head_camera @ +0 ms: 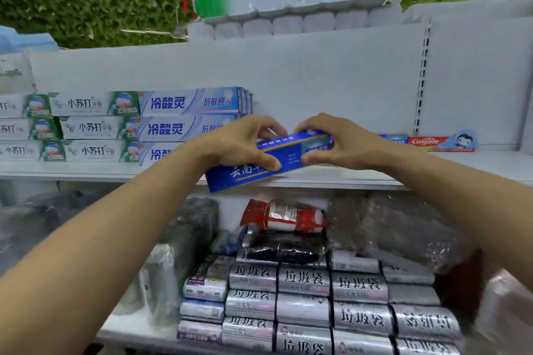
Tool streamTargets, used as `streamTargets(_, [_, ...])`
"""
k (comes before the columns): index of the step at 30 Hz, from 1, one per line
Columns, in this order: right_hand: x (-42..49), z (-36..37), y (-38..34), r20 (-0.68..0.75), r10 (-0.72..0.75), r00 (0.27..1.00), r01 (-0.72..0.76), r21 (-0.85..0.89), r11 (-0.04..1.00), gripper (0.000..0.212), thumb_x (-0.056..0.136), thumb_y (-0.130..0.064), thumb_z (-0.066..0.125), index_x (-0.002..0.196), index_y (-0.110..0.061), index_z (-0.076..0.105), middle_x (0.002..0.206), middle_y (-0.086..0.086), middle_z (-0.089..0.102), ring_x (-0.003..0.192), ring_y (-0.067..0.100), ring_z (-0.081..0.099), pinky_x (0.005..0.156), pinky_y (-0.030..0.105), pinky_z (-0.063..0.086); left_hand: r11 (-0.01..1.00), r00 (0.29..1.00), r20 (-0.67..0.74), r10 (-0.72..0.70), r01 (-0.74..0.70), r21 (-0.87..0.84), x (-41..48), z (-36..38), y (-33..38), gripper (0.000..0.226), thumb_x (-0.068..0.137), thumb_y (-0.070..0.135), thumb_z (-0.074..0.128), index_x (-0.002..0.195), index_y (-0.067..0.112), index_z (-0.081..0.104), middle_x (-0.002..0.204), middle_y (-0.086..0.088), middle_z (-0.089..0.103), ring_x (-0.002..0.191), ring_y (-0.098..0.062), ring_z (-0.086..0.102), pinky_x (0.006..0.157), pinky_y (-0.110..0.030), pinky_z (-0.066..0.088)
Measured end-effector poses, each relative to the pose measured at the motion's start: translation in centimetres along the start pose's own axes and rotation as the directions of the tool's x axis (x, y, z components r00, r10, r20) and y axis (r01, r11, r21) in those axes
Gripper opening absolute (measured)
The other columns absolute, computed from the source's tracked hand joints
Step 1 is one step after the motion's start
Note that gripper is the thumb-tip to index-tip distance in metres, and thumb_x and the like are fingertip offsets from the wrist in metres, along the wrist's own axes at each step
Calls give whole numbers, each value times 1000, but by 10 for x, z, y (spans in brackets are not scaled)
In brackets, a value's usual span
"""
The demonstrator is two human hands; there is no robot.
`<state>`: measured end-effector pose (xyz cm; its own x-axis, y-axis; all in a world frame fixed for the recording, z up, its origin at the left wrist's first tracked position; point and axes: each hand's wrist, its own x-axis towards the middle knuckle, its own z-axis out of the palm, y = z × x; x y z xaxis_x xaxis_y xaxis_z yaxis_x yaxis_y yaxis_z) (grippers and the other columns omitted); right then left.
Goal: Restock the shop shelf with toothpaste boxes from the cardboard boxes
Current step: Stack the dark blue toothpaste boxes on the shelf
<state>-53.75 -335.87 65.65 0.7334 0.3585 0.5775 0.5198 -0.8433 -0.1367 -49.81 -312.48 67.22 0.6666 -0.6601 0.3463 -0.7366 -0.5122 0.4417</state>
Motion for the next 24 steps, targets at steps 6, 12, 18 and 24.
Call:
streamTargets(6, [-16,-16,28,-28,173,985,-171,53,984,29,82,-36,73,105,-26,60,100,-5,65,87,8,60,73,23,44,939,944,-319,88,28,344,21,26,10,45,75,43,75,116,34,58,112,12,60,105,-10,56,91,-36,48])
streamTargets(12, [-19,4,39,-62,393,917,-393,10,919,42,80,-41,72,115,-24,56,110,0,50,100,15,52,81,27,40,915,914,-404,31,137,380,23,61,-13,34,92,39,56,125,31,57,122,-2,49,117,-24,44,87,-40,47])
streamTargets(18, [12,17,52,-68,651,756,-652,7,758,53,78,-36,73,117,-4,55,115,14,59,103,29,60,88,40,50,901,961,-272,-60,169,400,40,63,-16,48,97,46,46,142,30,46,134,-8,36,126,-30,30,106,-40,33])
streamTargets(24, [41,31,81,-29,728,685,-726,54,686,34,78,-31,75,94,-7,57,84,10,62,62,20,55,56,26,43,933,991,-69,-113,130,335,76,56,-25,49,98,49,39,109,5,59,117,-14,54,111,-31,49,94,-40,41])
